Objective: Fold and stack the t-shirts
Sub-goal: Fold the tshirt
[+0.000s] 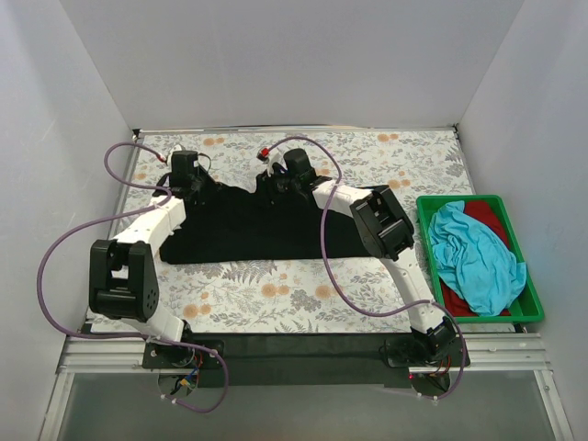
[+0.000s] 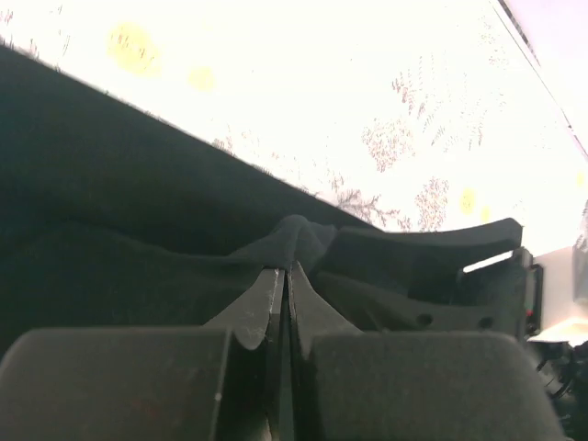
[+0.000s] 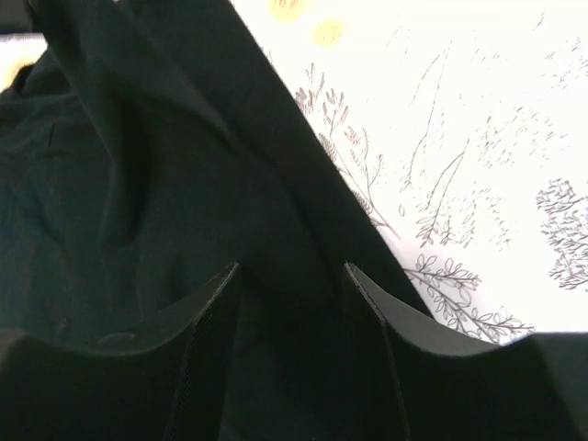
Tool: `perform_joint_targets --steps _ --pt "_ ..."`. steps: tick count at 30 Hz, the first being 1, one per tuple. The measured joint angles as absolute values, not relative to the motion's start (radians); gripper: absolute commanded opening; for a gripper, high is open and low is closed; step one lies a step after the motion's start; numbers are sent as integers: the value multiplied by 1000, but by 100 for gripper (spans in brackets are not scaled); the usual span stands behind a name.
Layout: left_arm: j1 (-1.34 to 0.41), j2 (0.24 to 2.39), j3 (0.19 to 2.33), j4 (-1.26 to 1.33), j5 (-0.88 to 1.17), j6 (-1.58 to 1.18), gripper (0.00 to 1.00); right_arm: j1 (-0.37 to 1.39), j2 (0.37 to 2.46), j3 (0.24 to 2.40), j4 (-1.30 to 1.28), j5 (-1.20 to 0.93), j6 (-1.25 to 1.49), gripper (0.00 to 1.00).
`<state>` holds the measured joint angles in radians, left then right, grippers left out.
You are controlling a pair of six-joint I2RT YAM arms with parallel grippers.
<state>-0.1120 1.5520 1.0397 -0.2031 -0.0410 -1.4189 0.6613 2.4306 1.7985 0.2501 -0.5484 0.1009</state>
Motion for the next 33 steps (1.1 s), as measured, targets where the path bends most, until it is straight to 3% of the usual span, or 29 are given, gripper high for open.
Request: perform_joint_targets --steps 10,14,17,19,33 --pt "-100 1640 1083 -225 -33 -1353 0 660 2463 1818 226 -607 93 41" --pt "-99 1645 1083 -232 -29 -1345 0 660 2463 1826 224 -610 89 26" --pt "-99 1646 1083 -233 -28 -1341 0 659 2463 1830 223 -610 85 7" --pt "-99 1646 1083 -233 -28 -1340 0 656 2463 1830 219 -610 82 1" --pt "-60 1646 1079 -263 -71 -1370 0 655 2390 1767 176 -548 37 1"
